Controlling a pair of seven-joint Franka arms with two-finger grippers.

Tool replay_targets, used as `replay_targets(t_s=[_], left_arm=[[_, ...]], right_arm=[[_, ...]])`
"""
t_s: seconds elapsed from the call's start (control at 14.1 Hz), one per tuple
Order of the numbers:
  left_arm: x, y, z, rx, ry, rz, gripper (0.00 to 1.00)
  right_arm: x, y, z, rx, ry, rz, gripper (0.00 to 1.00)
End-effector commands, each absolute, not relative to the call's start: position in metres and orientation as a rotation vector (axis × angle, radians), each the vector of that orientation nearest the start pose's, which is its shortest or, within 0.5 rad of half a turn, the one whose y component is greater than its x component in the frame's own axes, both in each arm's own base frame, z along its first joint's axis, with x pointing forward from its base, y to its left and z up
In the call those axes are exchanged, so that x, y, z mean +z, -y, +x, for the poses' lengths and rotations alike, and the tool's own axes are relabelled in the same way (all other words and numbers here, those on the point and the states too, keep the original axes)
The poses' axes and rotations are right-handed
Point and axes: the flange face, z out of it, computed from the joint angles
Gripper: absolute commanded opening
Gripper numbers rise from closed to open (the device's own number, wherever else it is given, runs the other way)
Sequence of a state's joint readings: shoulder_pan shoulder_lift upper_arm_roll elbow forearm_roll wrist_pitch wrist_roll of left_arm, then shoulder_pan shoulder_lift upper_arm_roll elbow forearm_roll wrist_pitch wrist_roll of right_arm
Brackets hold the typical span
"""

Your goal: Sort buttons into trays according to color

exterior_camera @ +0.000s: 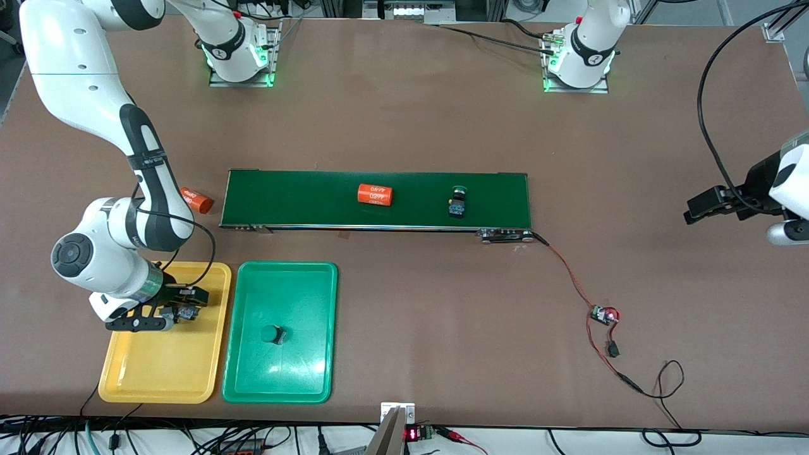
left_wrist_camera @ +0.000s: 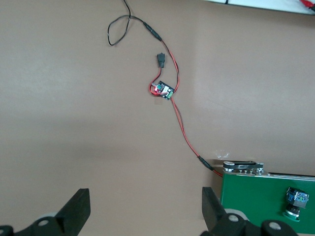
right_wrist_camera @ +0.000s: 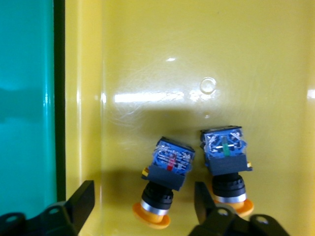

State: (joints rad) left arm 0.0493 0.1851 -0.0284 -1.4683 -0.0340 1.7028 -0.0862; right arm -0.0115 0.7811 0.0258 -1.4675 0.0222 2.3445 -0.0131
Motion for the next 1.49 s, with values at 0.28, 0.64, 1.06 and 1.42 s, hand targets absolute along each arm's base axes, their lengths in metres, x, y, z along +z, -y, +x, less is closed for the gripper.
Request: replay_targets(t_s=[0.28, 0.64, 1.06, 1.42], left_arm=[[0.600, -0.013, 0.588, 0.047, 0.137, -3.162, 1.00], [0.601, -0.008, 0.587, 0.042, 0.127, -3.160, 1.00], [0.596, -0.018, 0.587, 0.056, 0.153, -3.157, 1.00], [0.599, -0.011, 0.587, 0.049, 0.131, -3.151, 1.00]], right_arm=[[0.305, -0.075, 0.656, -0.002, 0.117, -3.080, 1.00], [0.342, -0.138, 0.573, 0.075, -0.012, -3.101, 1.00], [0.348, -0.272, 0.497, 0.088, -0.261, -3.137, 1.00], [0.341, -0.303, 0.473, 0.117, -0.243, -3.189, 1.00]])
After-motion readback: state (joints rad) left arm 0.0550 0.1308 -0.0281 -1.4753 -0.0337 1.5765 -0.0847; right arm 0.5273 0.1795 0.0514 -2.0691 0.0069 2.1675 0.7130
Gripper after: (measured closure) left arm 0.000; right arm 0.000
